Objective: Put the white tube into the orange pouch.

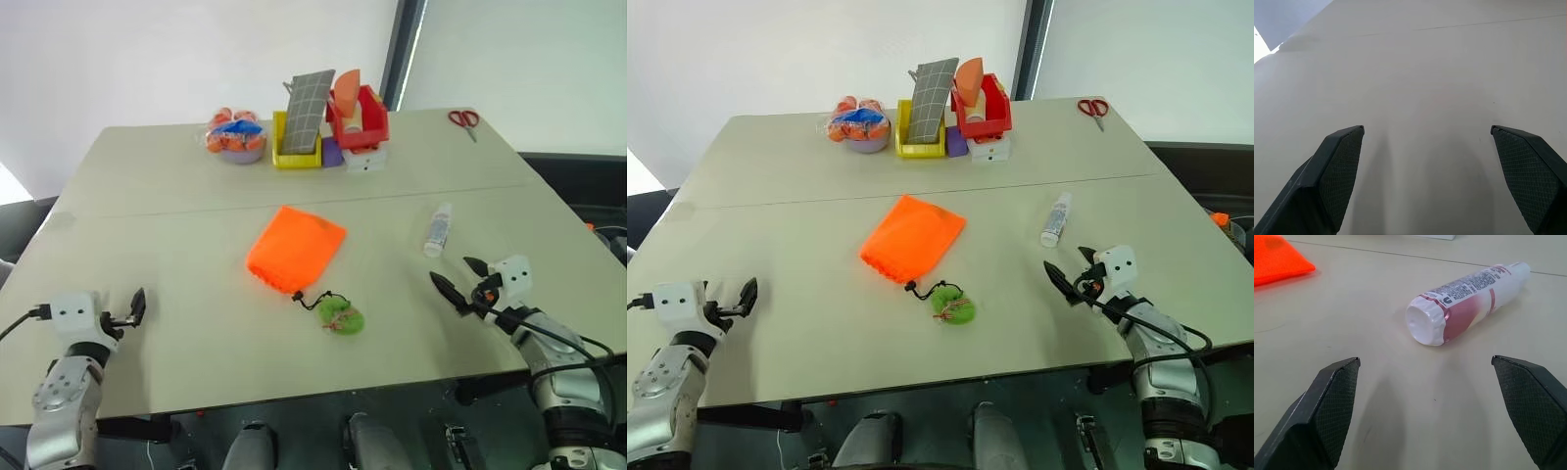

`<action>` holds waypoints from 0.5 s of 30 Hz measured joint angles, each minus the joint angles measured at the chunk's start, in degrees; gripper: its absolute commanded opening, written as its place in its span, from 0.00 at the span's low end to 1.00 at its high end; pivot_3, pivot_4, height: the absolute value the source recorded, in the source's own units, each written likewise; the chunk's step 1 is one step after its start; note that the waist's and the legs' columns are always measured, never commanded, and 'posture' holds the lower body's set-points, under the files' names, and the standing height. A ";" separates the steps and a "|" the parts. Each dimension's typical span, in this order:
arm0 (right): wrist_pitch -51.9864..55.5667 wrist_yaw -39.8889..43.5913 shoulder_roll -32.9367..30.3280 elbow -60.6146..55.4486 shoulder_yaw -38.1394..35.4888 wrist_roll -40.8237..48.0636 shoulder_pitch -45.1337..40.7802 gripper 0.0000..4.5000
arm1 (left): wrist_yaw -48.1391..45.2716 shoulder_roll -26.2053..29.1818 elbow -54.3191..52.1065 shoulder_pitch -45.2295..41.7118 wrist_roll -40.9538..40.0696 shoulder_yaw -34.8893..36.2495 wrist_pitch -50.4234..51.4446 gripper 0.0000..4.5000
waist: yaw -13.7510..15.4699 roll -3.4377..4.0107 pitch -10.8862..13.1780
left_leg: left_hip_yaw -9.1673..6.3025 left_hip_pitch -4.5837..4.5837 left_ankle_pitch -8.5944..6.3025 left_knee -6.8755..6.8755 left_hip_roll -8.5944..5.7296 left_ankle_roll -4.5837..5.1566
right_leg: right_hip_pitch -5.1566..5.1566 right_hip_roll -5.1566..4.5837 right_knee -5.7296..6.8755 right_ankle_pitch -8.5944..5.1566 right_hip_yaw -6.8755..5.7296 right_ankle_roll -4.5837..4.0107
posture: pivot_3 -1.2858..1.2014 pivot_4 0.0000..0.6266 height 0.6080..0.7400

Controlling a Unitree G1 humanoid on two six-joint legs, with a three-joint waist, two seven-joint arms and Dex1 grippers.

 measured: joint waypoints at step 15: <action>-0.06 0.08 0.17 -0.03 0.56 -0.08 -0.10 1.00 | -3.02 -1.51 -3.87 -1.67 -1.22 -3.71 0.26 0.98 | 0.07 0.00 -0.01 | 0.00 0.01 0.00 0.01 0.00 0.00 | 0.02 0.02 0.02 0.00 0.00 0.00 | 0.52 0.24 1.00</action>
